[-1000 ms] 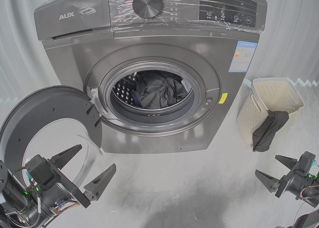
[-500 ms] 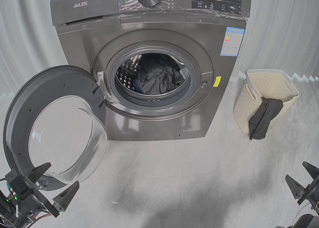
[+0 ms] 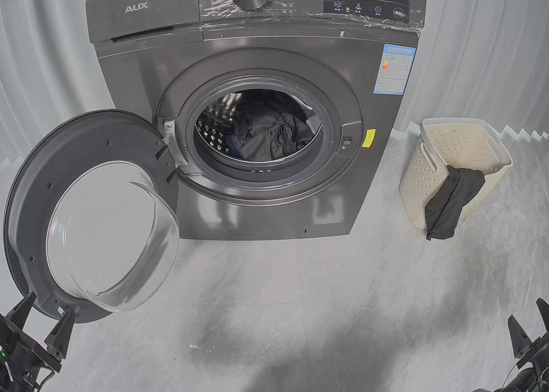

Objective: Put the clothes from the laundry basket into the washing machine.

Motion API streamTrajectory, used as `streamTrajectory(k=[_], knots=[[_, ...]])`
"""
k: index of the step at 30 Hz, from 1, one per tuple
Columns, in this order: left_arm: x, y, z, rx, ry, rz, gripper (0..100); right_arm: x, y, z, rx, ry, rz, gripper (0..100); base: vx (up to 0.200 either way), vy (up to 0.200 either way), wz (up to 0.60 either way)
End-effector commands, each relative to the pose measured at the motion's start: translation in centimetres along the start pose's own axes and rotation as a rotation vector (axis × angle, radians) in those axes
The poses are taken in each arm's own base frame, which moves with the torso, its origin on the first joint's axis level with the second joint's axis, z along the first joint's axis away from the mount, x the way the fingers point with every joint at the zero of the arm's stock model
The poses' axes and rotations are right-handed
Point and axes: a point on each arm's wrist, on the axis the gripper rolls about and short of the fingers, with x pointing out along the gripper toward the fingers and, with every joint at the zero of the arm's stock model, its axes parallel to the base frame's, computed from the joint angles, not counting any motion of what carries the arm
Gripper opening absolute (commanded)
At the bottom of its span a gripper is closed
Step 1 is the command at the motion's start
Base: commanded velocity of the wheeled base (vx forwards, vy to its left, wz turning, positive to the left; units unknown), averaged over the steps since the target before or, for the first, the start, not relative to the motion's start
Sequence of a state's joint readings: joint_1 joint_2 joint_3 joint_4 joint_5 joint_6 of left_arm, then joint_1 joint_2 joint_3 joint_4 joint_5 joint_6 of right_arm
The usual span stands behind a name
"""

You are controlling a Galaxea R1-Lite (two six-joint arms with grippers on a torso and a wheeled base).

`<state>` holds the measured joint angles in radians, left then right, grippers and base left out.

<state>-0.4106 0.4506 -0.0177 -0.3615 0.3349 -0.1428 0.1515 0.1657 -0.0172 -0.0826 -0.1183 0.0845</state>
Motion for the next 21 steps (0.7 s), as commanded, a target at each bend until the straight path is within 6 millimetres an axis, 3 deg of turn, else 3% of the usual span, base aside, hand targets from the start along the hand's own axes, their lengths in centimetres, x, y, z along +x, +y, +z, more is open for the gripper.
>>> streamTrajectory(k=[1,8,11,14,16,18,21], knots=[[-1.8,0.8,-1.6,-0.014,-0.034,0.102,100,-0.5,-0.1,-0.8,0.001,-0.038,-0.019,100,0.0,-0.2,0.0],[-3.0,1.3,-3.4,0.023,-0.005,0.08,100,-0.5,0.0,-0.8,-0.007,-0.035,0.003,100,0.0,-0.2,0.0],[-3.1,1.2,-3.5,0.028,-0.009,0.076,100,-0.5,-0.2,-0.8,-0.012,-0.041,-0.079,100,0.0,0.0,0.0],[-3.4,1.1,-3.6,0.021,-0.038,0.184,100,-0.7,0.0,-0.8,-0.045,-0.054,-0.124,100,0.0,0.0,0.0],[-3.6,0.8,-3.7,0.013,-0.068,0.194,100,-1.2,0.3,-1.0,-0.084,-0.107,-0.094,100,0.0,0.0,0.0],[-4.2,0.5,-3.9,0.017,-0.125,0.139,100,-1.3,0.4,-1.1,-0.094,-0.125,-0.023,100,0.0,0.0,0.0],[-4.3,0.3,-4.0,0.052,-0.124,0.045,100,-1.3,0.3,-1.1,-0.09,-0.123,-0.058,100,0.0,0.0,0.0]])
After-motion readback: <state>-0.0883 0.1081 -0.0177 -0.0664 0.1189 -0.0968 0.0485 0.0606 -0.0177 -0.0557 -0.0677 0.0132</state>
